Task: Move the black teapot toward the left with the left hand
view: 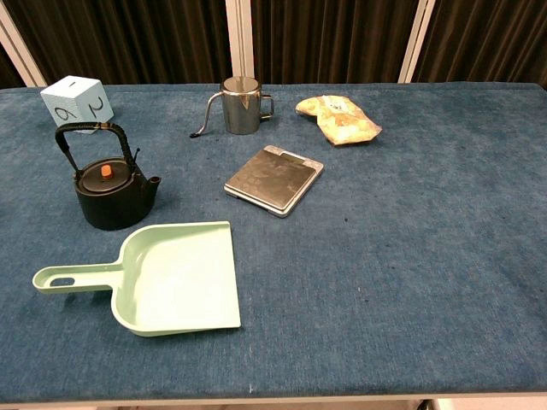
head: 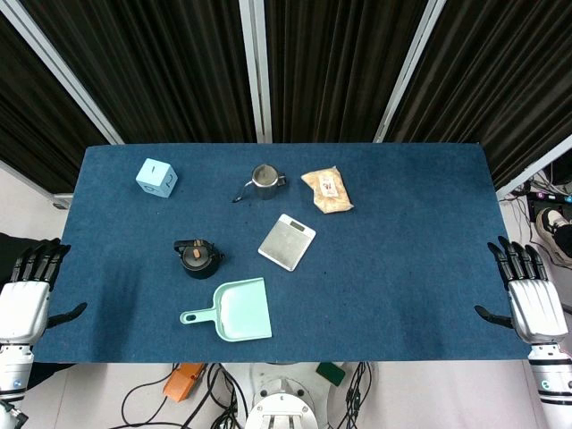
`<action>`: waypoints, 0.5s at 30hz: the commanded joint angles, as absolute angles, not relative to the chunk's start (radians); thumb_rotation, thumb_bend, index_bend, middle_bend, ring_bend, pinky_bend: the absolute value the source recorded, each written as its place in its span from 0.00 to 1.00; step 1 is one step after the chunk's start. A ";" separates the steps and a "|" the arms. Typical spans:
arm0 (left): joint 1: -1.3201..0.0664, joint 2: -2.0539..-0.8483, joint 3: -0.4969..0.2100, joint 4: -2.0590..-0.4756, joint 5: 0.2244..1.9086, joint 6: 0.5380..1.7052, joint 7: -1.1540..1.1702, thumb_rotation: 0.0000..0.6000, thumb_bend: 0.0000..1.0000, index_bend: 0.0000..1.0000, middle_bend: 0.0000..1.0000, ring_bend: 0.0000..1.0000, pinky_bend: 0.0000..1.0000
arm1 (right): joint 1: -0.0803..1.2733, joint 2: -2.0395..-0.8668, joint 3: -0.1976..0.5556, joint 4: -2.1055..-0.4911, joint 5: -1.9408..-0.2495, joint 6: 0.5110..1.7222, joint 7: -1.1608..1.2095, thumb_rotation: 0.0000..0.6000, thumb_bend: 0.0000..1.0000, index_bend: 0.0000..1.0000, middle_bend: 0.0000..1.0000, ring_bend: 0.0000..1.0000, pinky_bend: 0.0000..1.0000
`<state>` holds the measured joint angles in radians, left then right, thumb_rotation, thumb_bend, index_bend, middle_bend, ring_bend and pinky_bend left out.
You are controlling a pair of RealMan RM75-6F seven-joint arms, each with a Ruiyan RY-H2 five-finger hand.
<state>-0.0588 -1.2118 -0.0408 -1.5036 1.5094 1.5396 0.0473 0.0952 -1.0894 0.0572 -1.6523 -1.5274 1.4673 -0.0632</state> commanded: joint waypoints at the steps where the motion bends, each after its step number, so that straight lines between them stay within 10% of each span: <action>1: -0.061 -1.212 -0.041 -1.505 1.508 1.536 0.049 1.00 0.05 0.09 0.10 0.06 0.00 | 0.097 -1.090 0.058 -1.651 -1.524 1.465 -0.064 1.00 0.00 0.00 0.00 0.00 0.00; 15: -0.167 -1.159 -0.080 -1.632 1.596 1.477 0.148 1.00 0.05 0.12 0.10 0.06 0.00 | 0.078 -1.083 0.064 -1.637 -1.537 1.514 -0.037 1.00 0.00 0.00 0.00 0.00 0.00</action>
